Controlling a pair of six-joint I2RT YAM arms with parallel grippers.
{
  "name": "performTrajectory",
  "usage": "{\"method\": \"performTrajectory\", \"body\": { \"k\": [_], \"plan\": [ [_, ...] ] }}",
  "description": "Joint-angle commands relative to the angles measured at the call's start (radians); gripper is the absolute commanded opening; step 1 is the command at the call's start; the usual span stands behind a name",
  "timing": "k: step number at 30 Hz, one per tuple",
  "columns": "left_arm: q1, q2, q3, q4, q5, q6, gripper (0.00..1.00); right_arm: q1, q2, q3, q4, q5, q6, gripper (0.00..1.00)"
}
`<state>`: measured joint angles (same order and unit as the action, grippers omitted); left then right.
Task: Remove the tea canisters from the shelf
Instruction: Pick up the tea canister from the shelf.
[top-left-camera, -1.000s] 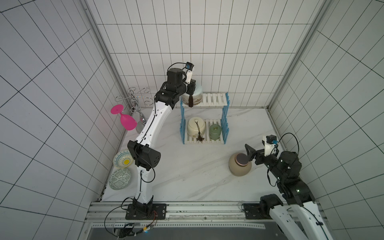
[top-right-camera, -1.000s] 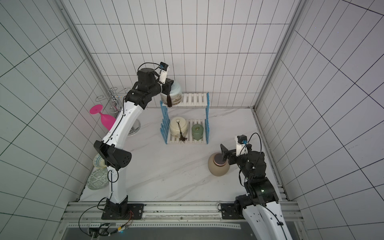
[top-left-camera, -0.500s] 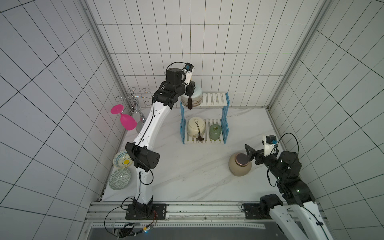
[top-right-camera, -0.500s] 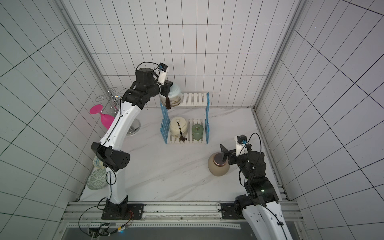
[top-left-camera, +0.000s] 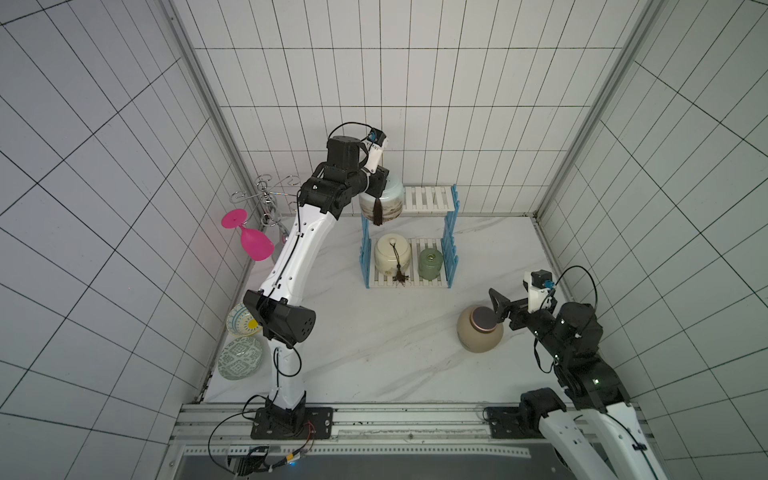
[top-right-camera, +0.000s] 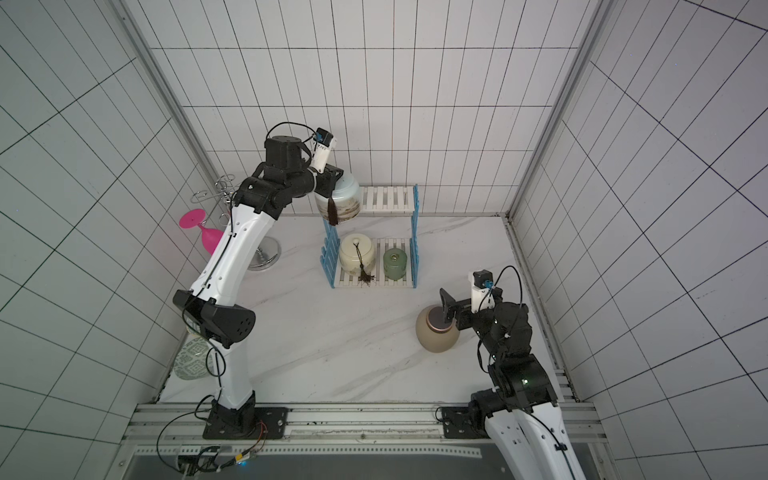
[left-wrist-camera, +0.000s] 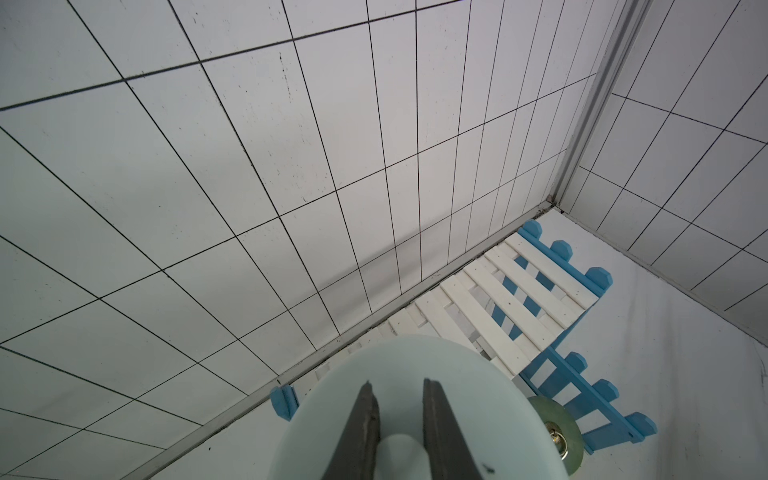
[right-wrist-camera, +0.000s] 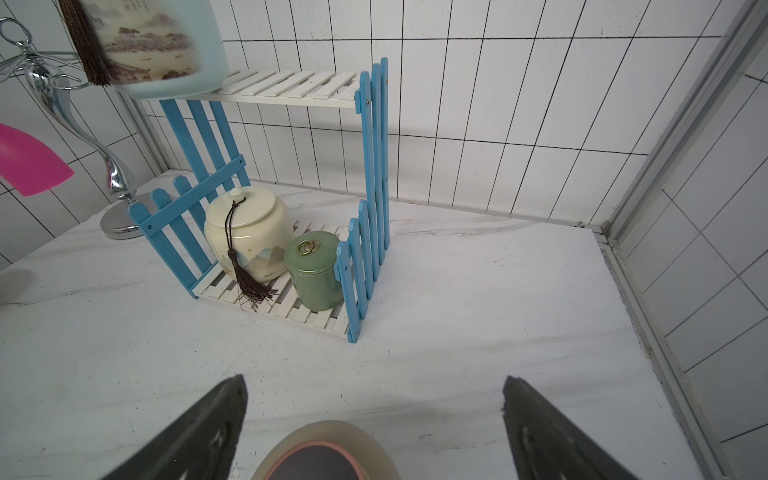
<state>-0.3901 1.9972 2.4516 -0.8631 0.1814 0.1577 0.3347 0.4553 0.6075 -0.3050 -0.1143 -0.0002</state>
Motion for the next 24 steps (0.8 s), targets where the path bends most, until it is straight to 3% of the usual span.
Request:
{"method": "performTrajectory", "body": {
  "k": [1,17,24],
  "plan": [
    [-0.003,-0.090,0.017,0.112,0.041,-0.003,0.00,0.011,0.000,-0.022,0.005,0.008,-0.010,0.99],
    [-0.036,-0.172,-0.032,0.030,0.201,0.012,0.00,0.014,0.002,-0.023,0.005,0.011,-0.013,0.99],
    [-0.036,-0.220,-0.128,-0.007,0.402,0.049,0.00,0.014,0.002,-0.021,0.004,0.014,-0.014,0.99]
  ]
}}
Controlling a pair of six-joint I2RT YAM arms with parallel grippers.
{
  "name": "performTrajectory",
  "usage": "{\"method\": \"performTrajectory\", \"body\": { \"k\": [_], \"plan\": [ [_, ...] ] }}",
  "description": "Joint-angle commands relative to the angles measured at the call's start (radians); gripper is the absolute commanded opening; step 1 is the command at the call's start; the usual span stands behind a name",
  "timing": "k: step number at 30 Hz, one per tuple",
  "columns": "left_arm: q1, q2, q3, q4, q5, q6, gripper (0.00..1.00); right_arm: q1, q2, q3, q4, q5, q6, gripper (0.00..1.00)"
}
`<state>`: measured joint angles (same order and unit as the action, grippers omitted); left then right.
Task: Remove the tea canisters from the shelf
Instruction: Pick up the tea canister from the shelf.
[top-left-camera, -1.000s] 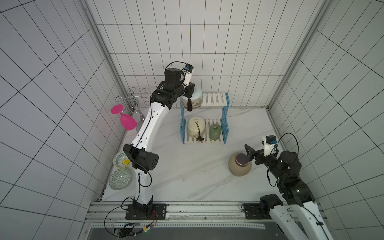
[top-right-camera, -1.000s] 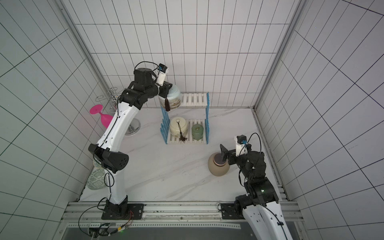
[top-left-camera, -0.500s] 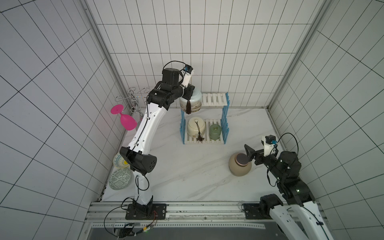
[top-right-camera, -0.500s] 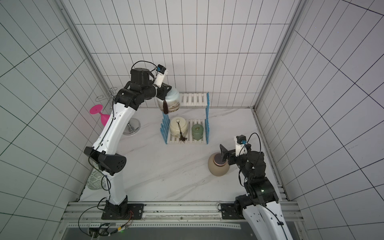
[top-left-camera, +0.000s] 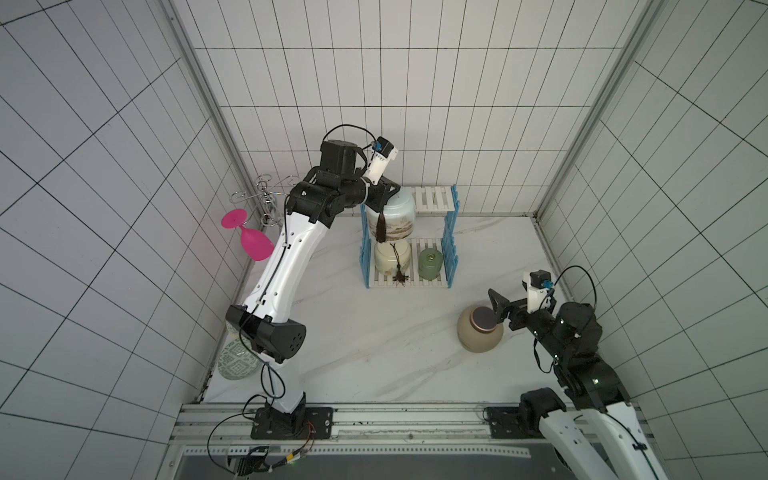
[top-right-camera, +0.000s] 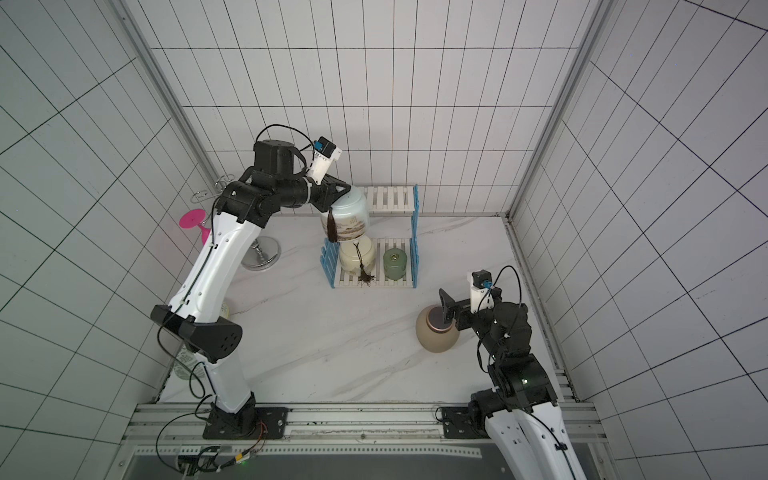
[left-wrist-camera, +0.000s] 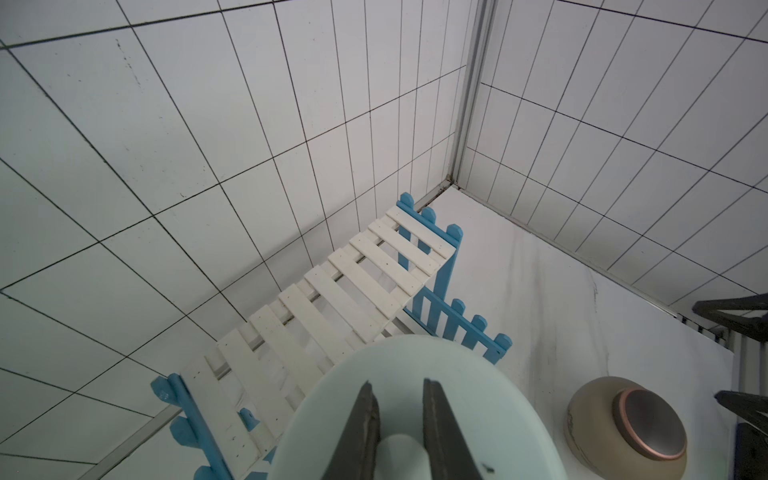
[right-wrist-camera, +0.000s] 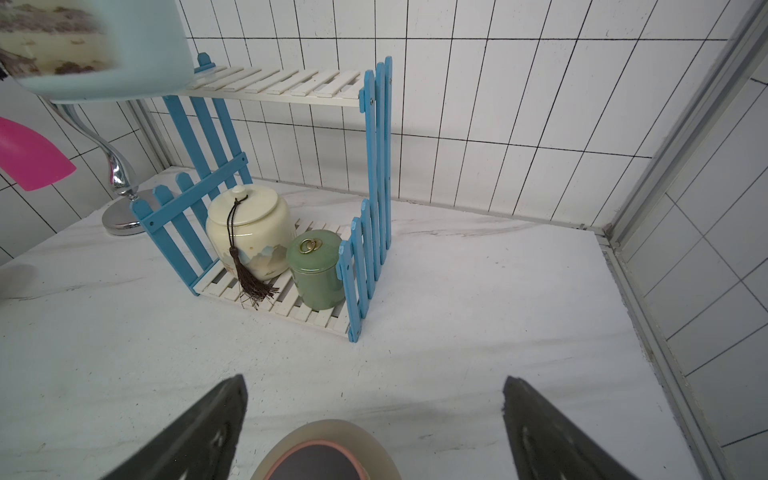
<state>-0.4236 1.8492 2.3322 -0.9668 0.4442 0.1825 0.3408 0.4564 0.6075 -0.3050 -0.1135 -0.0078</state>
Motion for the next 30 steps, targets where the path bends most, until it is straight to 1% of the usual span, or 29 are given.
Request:
{"method": "performTrajectory", "body": {
  "k": [1,10,13,15,19,24,28,30],
  "plan": [
    [-0.003,-0.078,-0.027,0.094,0.168,0.027,0.00,0.008,0.002,-0.022,0.004,0.014,-0.006,0.99],
    [-0.003,-0.120,-0.180,0.097,0.407,0.055,0.00,0.009,-0.002,-0.022,0.002,0.015,-0.008,0.99],
    [-0.004,-0.134,-0.246,0.114,0.452,0.072,0.00,0.009,-0.001,-0.022,0.002,0.016,-0.008,0.99],
    [-0.008,-0.147,-0.298,0.128,0.469,0.098,0.00,0.009,-0.002,-0.021,0.002,0.017,-0.008,0.99],
    [-0.031,-0.166,-0.392,0.131,0.484,0.199,0.00,0.010,-0.001,-0.022,0.001,0.018,-0.009,0.99],
    [-0.071,-0.180,-0.506,0.141,0.451,0.314,0.00,0.010,0.003,-0.020,0.000,0.018,-0.009,0.99],
    [-0.091,-0.191,-0.615,0.219,0.461,0.326,0.00,0.010,0.006,-0.020,-0.001,0.018,-0.011,0.99],
    [-0.108,-0.195,-0.652,0.227,0.489,0.342,0.00,0.009,0.006,-0.020,0.000,0.018,-0.011,0.99]
  ]
}}
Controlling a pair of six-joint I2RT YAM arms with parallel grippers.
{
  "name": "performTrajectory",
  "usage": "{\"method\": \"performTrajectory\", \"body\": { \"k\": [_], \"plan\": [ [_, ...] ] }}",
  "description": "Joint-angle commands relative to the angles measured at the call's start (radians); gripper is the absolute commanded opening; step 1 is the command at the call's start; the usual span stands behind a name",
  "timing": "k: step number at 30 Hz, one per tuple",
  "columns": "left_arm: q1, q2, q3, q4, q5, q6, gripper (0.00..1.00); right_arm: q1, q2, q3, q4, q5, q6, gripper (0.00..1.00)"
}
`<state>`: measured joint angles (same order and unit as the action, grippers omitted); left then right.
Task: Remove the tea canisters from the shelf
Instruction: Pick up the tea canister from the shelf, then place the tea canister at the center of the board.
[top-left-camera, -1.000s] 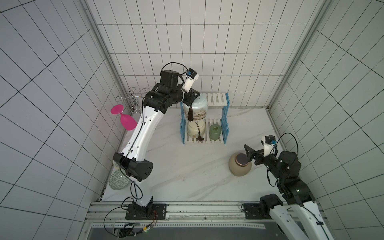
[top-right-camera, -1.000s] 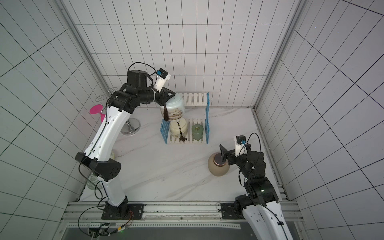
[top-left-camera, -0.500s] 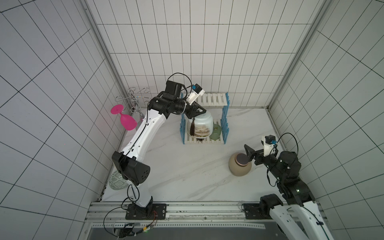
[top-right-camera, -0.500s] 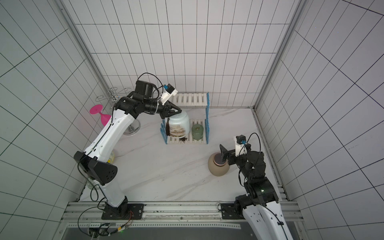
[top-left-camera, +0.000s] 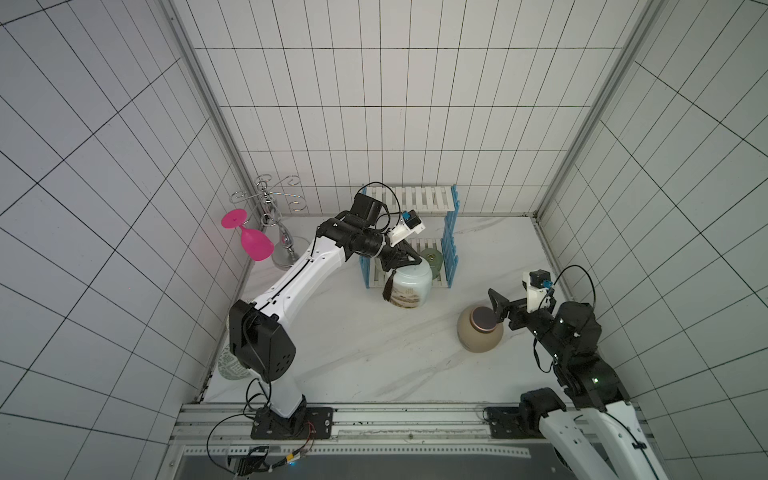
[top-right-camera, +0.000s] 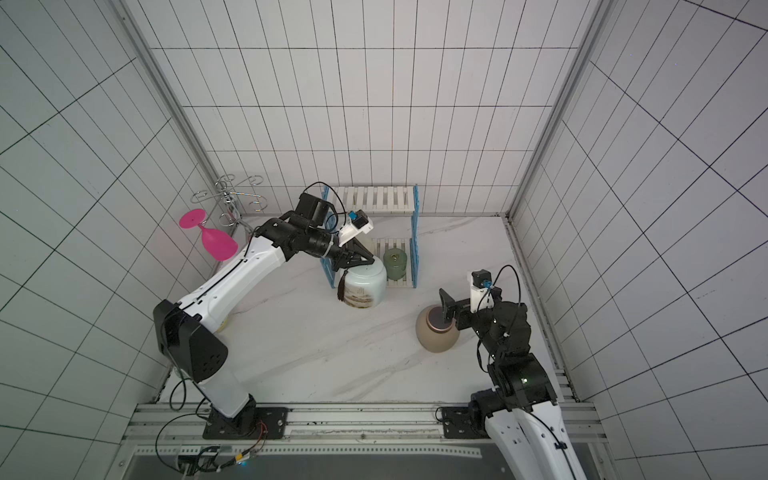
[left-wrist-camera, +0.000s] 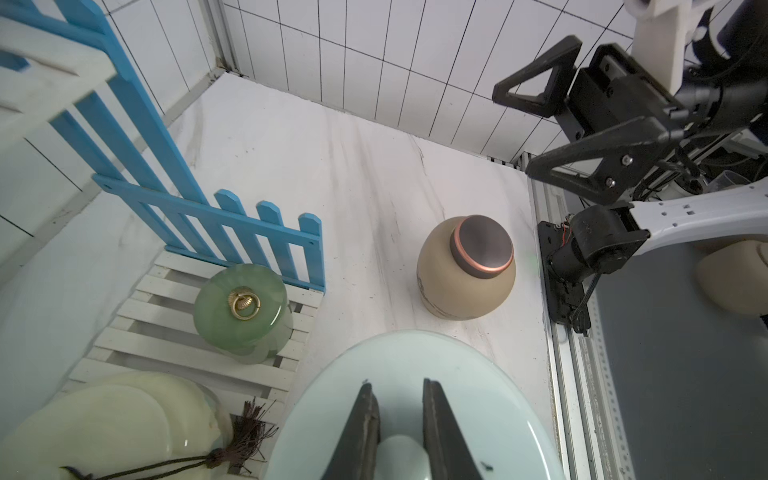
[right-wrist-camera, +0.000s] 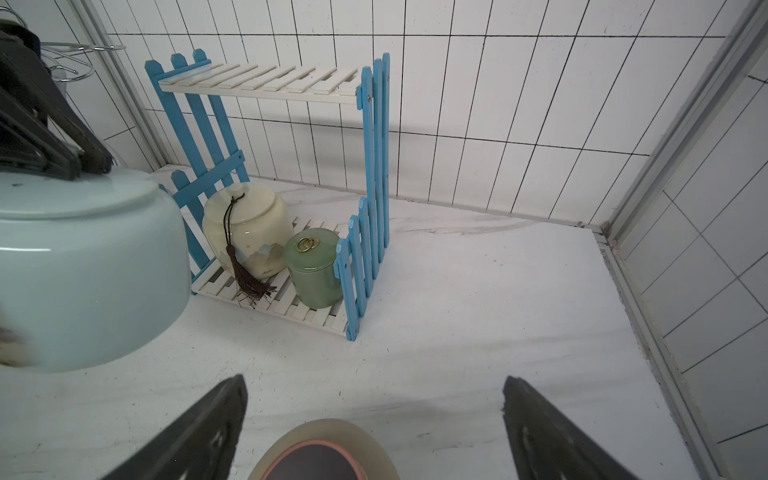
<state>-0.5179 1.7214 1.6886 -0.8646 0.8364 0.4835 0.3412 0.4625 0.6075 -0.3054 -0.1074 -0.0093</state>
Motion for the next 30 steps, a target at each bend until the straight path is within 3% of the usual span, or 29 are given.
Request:
{"method": "performTrajectory", "body": {
  "k": [1,13,30],
  "plan": [
    [-0.029,-0.069,-0.028,0.121,0.108,0.053,0.00,0.009,-0.001,-0.020,-0.001,0.012,-0.009,0.99],
    [-0.139,-0.026,-0.192,0.170,0.129,0.188,0.00,0.009,0.004,-0.018,-0.004,0.017,-0.011,0.99],
    [-0.156,0.069,-0.310,0.485,0.097,0.124,0.00,0.009,0.003,-0.017,-0.005,0.021,-0.012,0.99]
  ]
}}
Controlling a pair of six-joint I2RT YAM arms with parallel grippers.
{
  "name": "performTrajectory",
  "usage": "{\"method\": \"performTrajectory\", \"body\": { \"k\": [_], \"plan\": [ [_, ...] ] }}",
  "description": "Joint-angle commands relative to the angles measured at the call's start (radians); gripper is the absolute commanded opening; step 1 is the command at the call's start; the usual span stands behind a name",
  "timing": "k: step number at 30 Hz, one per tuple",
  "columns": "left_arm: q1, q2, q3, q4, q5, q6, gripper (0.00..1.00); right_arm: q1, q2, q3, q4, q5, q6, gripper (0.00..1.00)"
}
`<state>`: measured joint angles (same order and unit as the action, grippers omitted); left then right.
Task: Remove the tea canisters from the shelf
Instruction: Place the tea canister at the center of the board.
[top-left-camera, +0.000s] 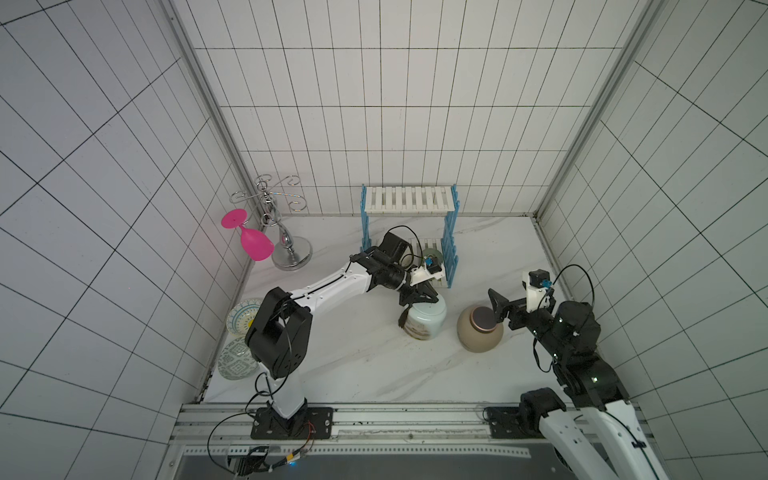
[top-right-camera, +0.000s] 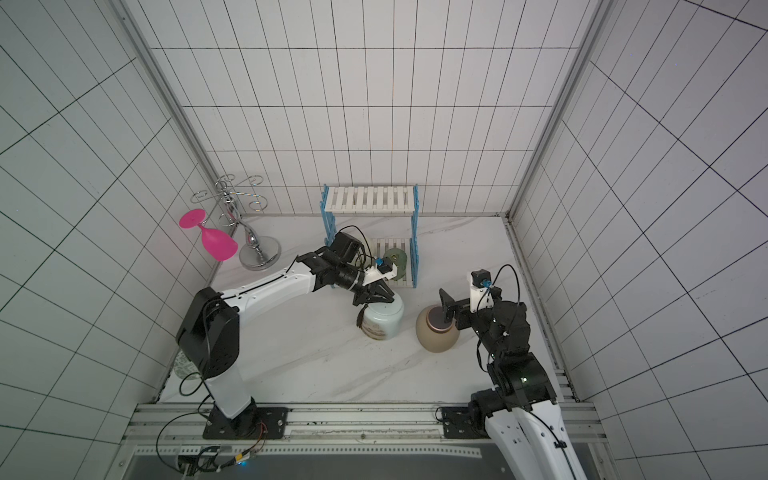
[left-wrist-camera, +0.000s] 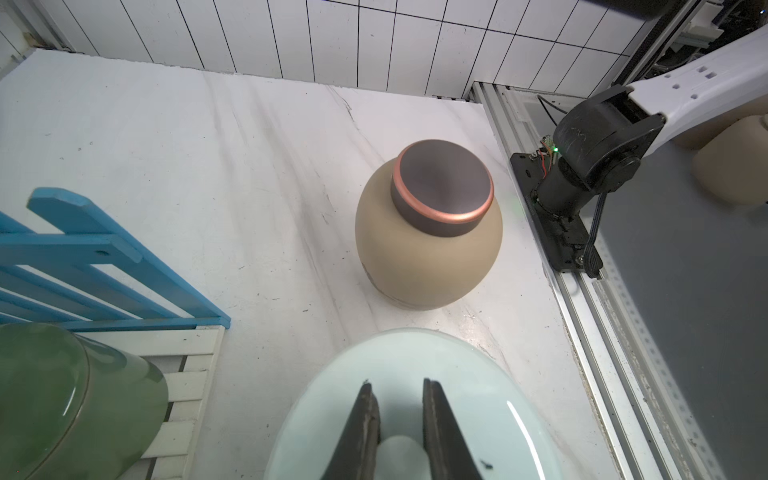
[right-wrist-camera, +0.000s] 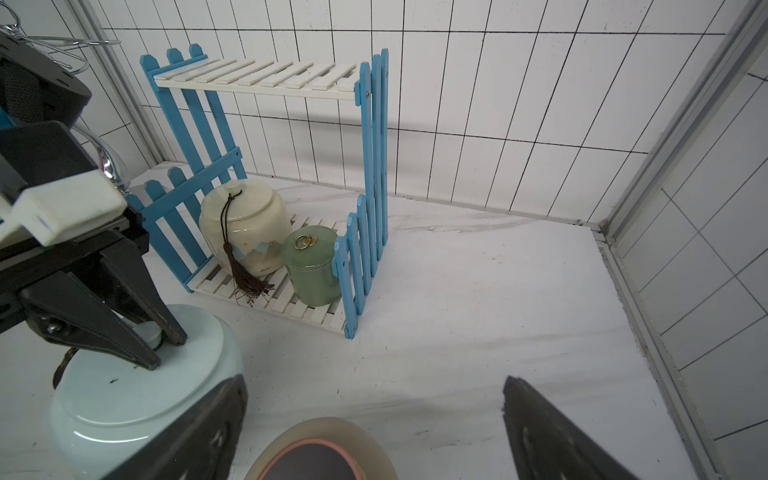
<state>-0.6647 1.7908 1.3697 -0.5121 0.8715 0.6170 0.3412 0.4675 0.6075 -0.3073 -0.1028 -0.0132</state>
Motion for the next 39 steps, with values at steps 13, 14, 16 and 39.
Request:
{"method": "performTrajectory", "body": {
  "k": [13,14,16,39],
  "plan": [
    [-0.016,0.021,-0.122,0.241,0.048,0.021,0.00,0.010,-0.004,-0.018,-0.003,0.015,-0.009,0.99],
    [-0.016,0.022,-0.128,0.246,0.047,0.021,0.00,0.009,-0.004,-0.018,-0.004,0.015,-0.009,0.99],
    [-0.016,0.025,-0.135,0.248,0.043,0.024,0.00,0.010,-0.002,-0.018,-0.003,0.012,-0.009,0.99],
    [-0.031,-0.068,-0.206,0.154,0.037,0.025,0.26,0.009,-0.001,-0.020,0.002,0.008,-0.007,0.99]
  ]
}}
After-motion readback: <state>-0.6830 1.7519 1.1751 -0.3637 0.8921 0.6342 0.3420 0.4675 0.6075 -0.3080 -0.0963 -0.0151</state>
